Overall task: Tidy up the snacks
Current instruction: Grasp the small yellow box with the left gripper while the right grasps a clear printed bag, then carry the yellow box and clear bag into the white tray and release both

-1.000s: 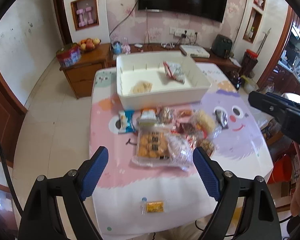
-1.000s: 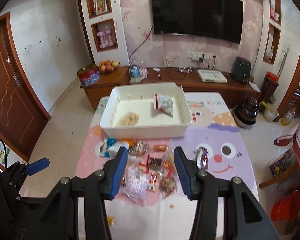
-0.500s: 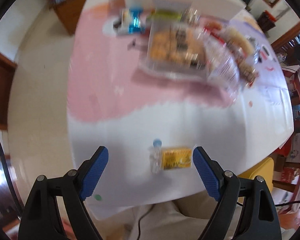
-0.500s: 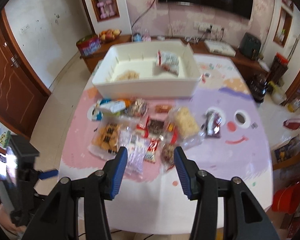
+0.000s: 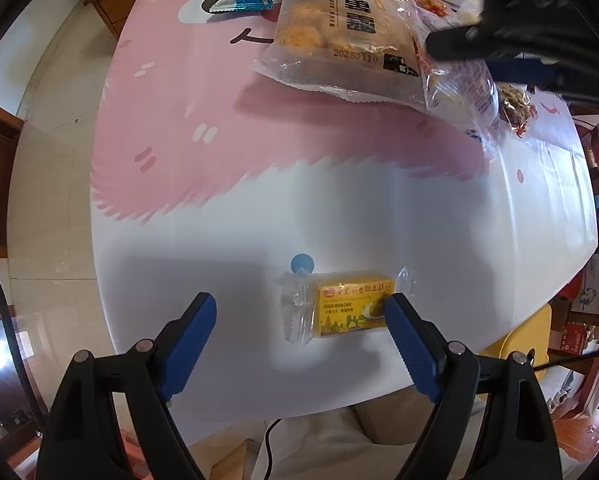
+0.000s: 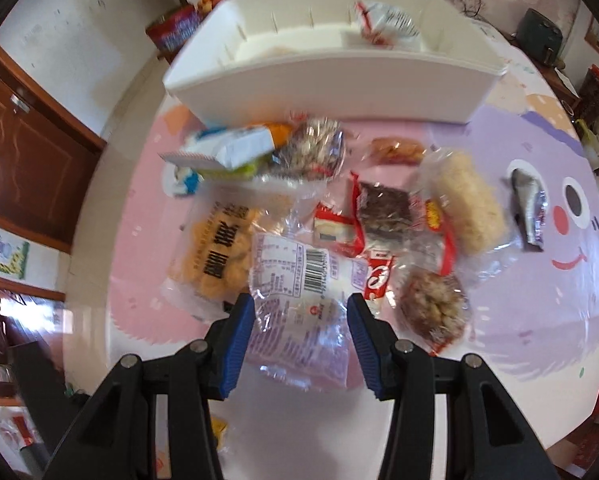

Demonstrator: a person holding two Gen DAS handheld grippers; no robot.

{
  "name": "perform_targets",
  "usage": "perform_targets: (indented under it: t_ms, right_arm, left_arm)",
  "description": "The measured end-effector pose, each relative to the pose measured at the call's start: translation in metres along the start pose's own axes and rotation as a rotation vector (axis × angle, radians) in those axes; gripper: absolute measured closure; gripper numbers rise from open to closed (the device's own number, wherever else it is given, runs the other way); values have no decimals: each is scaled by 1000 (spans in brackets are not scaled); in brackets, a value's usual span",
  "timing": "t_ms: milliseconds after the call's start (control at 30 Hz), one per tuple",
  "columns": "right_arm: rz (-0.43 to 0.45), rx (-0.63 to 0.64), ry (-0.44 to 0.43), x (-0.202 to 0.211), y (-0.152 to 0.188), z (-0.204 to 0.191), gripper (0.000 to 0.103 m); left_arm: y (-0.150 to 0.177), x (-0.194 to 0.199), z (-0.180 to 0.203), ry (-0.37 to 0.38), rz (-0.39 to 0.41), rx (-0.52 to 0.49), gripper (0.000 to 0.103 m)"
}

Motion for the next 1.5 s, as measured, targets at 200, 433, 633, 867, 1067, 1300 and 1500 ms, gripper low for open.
perform_targets:
  t_ms: [200,433,633,867,1067,1300,1500]
  right_arm:
    - [-13,1,25,-11,10,3,46]
    - [-26,28,40,-17,24,8,54]
    - [-28,19,24,-11,35,9,58]
    - [-7,29,23,9,38,24,60]
    - [49,53,14,39,34,26,61]
    - [123,77,5,68,9,23,61]
    - [199,77,-18,95,-19,26,61]
  left_arm:
    - [3,-6,-14,58,-12,21,17]
    - [7,-16,-23,96,-37,14,17]
    - [7,-26,-9,25,-72,-53,17]
    - [1,-24,15,-38,-44,-186,67]
    - [-10,-21,9,-26,-29,-159,70]
    - [-48,23,-2,-33,113,-89,88]
    - [-112,77,-3,29,274,-24,88]
Point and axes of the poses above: each gripper's, at about its wrist camera, not at the fingertips, and x roughly against the way its jaws point, z to its right, y to its underside, the point moved 4 cm from there along -x, roughly the way its jaws point, and after that the axes turned 7 degrees about z, right-handed, at the moved point
